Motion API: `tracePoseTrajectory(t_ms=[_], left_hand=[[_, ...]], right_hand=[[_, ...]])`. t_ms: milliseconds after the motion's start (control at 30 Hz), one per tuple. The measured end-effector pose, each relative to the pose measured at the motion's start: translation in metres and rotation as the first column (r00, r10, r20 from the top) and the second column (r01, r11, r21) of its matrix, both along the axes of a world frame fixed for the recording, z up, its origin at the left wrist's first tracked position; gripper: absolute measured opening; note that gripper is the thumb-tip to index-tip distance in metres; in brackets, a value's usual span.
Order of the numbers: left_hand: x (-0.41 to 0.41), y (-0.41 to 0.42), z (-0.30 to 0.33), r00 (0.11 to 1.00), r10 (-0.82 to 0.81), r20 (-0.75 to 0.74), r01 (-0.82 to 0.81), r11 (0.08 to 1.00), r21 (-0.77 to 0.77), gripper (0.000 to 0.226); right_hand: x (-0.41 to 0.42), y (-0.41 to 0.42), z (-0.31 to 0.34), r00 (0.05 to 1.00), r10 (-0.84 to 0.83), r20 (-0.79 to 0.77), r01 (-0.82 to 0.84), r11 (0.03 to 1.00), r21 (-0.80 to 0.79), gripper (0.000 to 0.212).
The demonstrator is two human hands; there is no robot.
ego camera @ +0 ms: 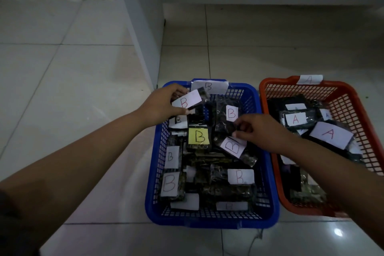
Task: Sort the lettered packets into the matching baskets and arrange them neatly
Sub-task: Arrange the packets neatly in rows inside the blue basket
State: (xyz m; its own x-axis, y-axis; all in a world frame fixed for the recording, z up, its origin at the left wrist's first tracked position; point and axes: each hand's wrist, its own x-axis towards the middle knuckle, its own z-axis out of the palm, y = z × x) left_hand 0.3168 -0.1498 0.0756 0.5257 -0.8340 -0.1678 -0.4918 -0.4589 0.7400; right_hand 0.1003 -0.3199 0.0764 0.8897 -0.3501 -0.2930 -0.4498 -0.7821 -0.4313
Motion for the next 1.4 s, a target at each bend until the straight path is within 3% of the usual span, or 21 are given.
tracePoseTrajectory(t_ms=[167, 367, 600, 767, 867, 967, 1033, 1167, 1233, 1300, 1400], left_hand=[[0.009, 0.000, 0.012, 0.991, 0.106, -0.078, -0.110, 0.992, -0.059, 0.046], [0.009, 0.004, 0.019, 0.991, 0.088, -0.099, -0.094, 0.994, -0.060, 0.045], [0.006, 0.002, 0.015, 0.999, 0.045, -0.013, -0.046, 0.997, -0.058, 0.048], [0.005, -0.006, 0.015, 0.998, 0.037, 0.051, -0.033, 0.996, -0.083, 0.051], [0.003, -0.008, 0.009, 0.999, 0.022, 0.041, -0.019, 0.997, -0.077, 0.051], [0.003, -0.010, 0.006, 0.999, 0.013, 0.043, -0.009, 0.997, -0.073, 0.049], [0.007, -0.010, 0.008, 0.999, 0.028, 0.027, -0.026, 0.996, -0.084, 0.049], [0.016, -0.011, 0.013, 0.996, 0.089, -0.016, -0.090, 0.991, -0.098, 0.049], [0.019, -0.010, 0.013, 0.992, 0.117, -0.051, -0.121, 0.987, -0.107, 0.048], [0.020, -0.007, 0.010, 0.989, 0.122, -0.081, -0.130, 0.985, -0.109, 0.048], [0.022, -0.003, 0.008, 0.987, 0.113, -0.111, -0.126, 0.985, -0.118, 0.046]], right_hand=[[-0.022, 0.033, -0.020, 0.979, 0.134, -0.154, -0.150, 0.984, -0.100, 0.056], [-0.014, 0.030, -0.015, 0.984, 0.075, -0.162, -0.083, 0.996, -0.045, 0.050], [-0.016, 0.016, 0.009, 0.962, 0.068, -0.264, -0.098, 0.990, -0.099, 0.047], [-0.007, 0.003, 0.023, 0.973, 0.034, -0.230, -0.060, 0.993, -0.104, 0.050], [-0.007, 0.004, 0.017, 0.959, 0.098, -0.267, -0.174, 0.944, -0.280, 0.052], [-0.005, 0.012, 0.011, 0.921, 0.185, -0.344, -0.300, 0.899, -0.319, 0.050], [0.003, 0.020, 0.011, 0.928, 0.219, -0.303, -0.318, 0.888, -0.332, 0.063], [0.036, 0.047, -0.004, 0.966, 0.254, -0.042, -0.257, 0.940, -0.225, 0.083], [0.048, 0.060, -0.017, 0.953, 0.298, -0.046, -0.302, 0.941, -0.154, 0.086], [0.054, 0.066, -0.028, 0.953, 0.300, -0.042, -0.303, 0.946, -0.118, 0.079], [0.064, 0.054, -0.020, 0.976, 0.182, 0.117, -0.179, 0.983, -0.035, 0.048]])
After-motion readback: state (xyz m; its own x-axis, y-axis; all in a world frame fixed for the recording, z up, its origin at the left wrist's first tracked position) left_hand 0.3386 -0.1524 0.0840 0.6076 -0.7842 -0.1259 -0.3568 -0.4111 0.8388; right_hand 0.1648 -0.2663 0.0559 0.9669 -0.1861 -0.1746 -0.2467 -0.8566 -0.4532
